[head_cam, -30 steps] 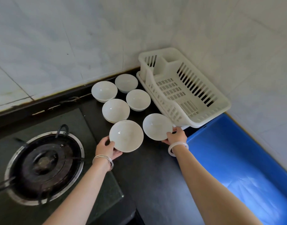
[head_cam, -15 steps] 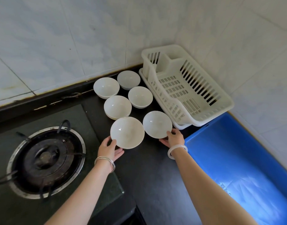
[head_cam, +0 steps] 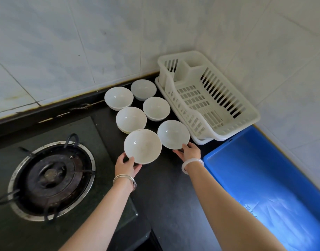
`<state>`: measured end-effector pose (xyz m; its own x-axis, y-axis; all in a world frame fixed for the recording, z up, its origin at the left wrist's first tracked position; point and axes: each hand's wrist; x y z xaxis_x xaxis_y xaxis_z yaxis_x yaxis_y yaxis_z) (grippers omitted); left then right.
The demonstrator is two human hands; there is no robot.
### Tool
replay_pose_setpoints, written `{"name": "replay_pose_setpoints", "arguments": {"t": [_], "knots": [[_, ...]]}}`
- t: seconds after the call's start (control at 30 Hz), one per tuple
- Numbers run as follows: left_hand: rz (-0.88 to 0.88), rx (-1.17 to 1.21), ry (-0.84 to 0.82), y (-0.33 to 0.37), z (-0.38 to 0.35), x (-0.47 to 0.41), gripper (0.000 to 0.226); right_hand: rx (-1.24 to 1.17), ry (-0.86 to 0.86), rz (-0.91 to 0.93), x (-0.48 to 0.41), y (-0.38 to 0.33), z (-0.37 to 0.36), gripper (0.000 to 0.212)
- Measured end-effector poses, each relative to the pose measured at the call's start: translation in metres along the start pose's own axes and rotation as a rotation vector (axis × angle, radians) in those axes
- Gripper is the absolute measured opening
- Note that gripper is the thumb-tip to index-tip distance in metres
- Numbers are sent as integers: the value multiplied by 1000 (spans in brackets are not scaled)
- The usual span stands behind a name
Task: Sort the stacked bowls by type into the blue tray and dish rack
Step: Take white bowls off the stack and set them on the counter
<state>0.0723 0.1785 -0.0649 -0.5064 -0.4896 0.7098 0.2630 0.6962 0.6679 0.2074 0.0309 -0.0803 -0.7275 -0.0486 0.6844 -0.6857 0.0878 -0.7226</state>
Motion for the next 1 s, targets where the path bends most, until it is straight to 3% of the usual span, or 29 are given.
{"name": "replay_pose_setpoints", "arguments": {"t": [0.53,0.87,1.0], "knots": [[-54,-19,46,-5,0,-2,32,-19,-75,-38,2,-8,-8,39],[-117,-198,-57,-37,8,21,46,280,-144,17,40,-7,21,37],[-134,-345,-192,-56,5,45,34,506,-109,158,75,4,56,32]]}}
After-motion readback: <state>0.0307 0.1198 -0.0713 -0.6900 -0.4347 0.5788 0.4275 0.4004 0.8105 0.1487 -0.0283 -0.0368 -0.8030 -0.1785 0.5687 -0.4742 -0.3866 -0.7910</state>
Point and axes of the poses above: each hand's wrist, its own x-axis away from the middle knuckle, its own z-axis out of the back of the hand, y = z × x, and after that the axes turned 7 degrees about -y, right-handed
